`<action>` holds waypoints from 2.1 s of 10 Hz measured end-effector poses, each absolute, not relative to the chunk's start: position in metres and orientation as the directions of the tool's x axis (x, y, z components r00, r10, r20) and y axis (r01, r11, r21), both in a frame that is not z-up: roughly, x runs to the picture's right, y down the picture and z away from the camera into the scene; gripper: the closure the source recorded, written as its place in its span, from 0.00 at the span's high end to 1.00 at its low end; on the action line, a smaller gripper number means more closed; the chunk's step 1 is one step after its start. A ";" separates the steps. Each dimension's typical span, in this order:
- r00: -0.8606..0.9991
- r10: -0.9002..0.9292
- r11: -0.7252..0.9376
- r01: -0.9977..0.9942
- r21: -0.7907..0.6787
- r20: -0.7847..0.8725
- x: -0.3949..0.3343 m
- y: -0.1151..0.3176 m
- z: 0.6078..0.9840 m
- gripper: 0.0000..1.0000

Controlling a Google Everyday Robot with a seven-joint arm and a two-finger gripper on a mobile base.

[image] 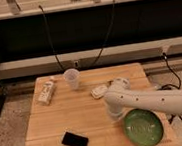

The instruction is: Push the eraser across the table

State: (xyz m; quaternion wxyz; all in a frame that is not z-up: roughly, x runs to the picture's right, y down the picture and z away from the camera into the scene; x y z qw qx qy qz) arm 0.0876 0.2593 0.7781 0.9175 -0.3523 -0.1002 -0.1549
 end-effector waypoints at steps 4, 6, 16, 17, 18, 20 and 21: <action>0.905 -0.265 0.676 0.420 -0.605 0.333 0.059 0.266 0.783 0.01; 0.886 -0.293 0.656 0.459 -0.599 0.358 0.046 0.271 0.786 0.01; 0.776 -0.434 0.562 0.630 -0.535 0.458 -0.047 0.290 0.786 0.01; 0.759 -0.452 0.550 0.650 -0.524 0.468 -0.061 0.291 0.786 0.01; 0.763 -0.444 0.556 0.646 -0.524 0.470 -0.061 0.291 0.786 0.01; 0.760 -0.450 0.549 0.650 -0.525 0.469 -0.061 0.291 0.785 0.01; 0.759 -0.451 0.549 0.650 -0.525 0.469 -0.060 0.291 0.785 0.01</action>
